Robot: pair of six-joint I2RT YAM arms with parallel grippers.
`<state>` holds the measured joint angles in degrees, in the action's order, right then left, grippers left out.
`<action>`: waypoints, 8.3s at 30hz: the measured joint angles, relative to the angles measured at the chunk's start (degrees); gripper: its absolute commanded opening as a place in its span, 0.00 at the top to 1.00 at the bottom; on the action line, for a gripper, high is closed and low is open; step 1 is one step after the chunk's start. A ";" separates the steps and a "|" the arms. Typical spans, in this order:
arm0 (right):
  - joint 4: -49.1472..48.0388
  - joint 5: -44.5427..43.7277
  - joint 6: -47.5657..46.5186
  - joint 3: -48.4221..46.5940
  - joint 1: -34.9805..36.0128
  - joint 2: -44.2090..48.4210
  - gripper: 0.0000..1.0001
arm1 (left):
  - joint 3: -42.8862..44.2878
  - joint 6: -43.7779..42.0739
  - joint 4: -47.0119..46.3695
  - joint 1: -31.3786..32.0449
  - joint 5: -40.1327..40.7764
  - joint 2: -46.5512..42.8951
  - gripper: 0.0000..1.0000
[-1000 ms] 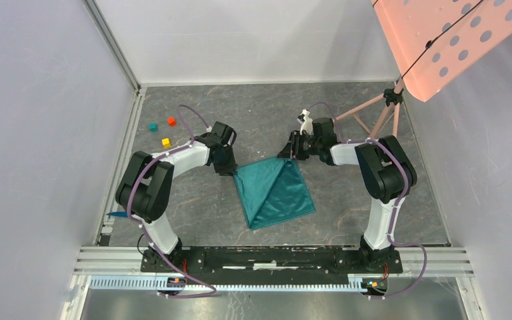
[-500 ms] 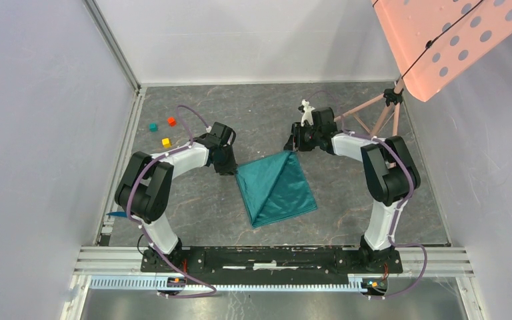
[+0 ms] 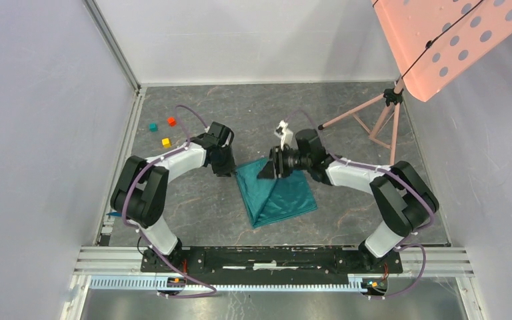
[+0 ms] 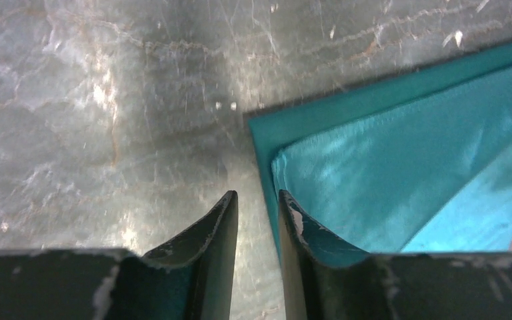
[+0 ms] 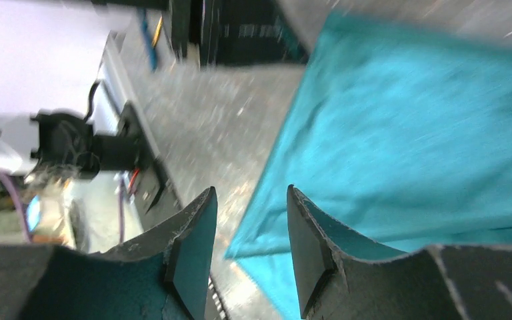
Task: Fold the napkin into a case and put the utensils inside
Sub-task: Smooth out the upper triangle-folded napkin at the center of the board, then pick up the upper triangle-folded napkin from the center of the board, then turn over the upper triangle folded napkin at the center of the board, then smooth out the lower triangle-folded napkin at the center of the board.
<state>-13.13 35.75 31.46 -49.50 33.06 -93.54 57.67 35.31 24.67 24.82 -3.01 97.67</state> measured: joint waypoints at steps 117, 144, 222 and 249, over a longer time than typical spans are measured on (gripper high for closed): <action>37.97 -58.49 -10.45 -16.70 39.58 -13.05 1.00 | -9.60 -9.05 8.98 -24.48 -13.94 -33.88 0.30; 20.02 -47.80 -14.82 5.38 33.14 10.29 1.00 | -35.67 38.88 -46.16 -1.73 -10.58 -15.39 0.32; 4.59 -2.58 -17.64 22.88 2.27 12.72 0.40 | 24.96 -3.45 14.73 4.09 0.63 7.37 0.27; 12.79 -32.50 -14.95 19.91 11.67 15.21 0.86 | -15.65 7.56 3.48 3.76 4.74 -26.25 0.28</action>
<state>-0.34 3.25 16.51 -29.58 44.73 -78.32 42.02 42.87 28.14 28.58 1.74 71.42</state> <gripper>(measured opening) 0.142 0.730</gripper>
